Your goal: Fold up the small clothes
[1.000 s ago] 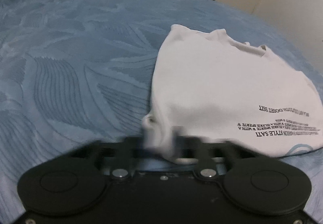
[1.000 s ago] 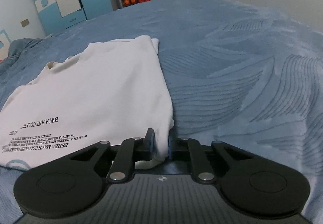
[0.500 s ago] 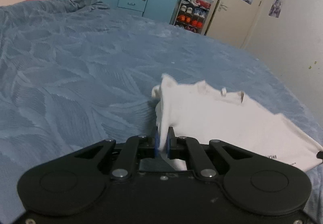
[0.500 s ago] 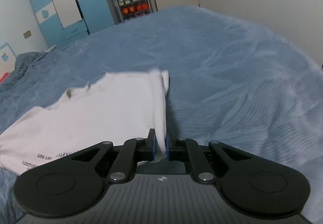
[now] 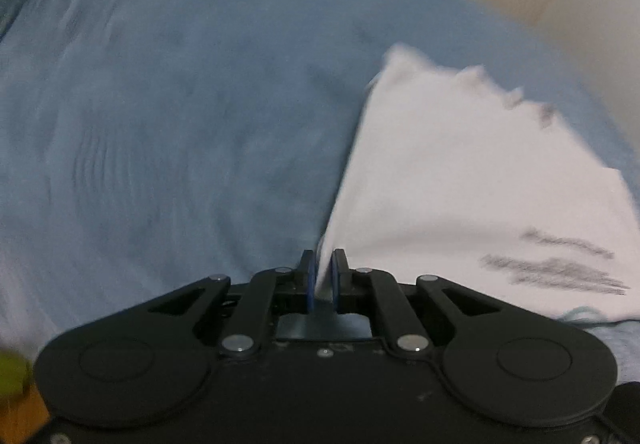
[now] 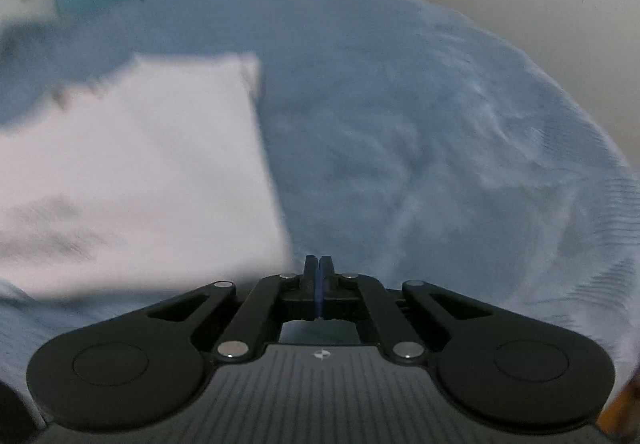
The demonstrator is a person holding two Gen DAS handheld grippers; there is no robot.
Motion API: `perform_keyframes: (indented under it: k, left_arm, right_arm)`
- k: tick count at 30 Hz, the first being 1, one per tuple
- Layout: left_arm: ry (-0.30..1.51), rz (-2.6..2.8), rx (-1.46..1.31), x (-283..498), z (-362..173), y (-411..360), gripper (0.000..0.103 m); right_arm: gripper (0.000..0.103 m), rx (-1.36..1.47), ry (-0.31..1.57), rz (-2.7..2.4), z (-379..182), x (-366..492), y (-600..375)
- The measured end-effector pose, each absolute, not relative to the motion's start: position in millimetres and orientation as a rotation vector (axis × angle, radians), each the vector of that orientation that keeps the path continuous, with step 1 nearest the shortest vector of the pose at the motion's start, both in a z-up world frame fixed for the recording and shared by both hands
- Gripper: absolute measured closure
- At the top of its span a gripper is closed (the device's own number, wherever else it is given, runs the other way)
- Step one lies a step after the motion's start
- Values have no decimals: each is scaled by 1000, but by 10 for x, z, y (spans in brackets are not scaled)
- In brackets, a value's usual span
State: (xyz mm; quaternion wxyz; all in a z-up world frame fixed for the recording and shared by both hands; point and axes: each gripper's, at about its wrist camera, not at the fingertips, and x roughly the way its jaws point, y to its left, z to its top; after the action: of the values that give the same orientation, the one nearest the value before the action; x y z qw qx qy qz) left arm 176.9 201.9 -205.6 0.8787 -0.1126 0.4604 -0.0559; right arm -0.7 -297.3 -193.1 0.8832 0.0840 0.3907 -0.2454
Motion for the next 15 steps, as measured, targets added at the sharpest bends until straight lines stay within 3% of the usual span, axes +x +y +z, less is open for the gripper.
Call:
perform_keyframes:
  k: [2,5,6,9,11,15]
  left_arm:
    - [962,-117,-242,1773,-2113,2024,93]
    - [921,-74,-135,1780,-1925,1922,81]
    - [886,-46,-89,1805,-1830,1880,69]
    - [733,-23,-11,1880,-1487,1689,54]
    - [654,-66,-23,1989,-1342,1531,50]
    - [556,-176,22,2272,-1399,1035,47]
  right_arm:
    - [103,199,821,-516,-2027,-10,-3066]
    - [101,225,751,-507,-1855,5,-3107]
    - [98,218,716,-505,-1778,24,-3091]
    - [89,209,585,-463,-1493,205,-2974]
    - [83,221,530,-395,-1368,434,-2885]
    - [83,167,437,-313,-1326,1008,-2528]
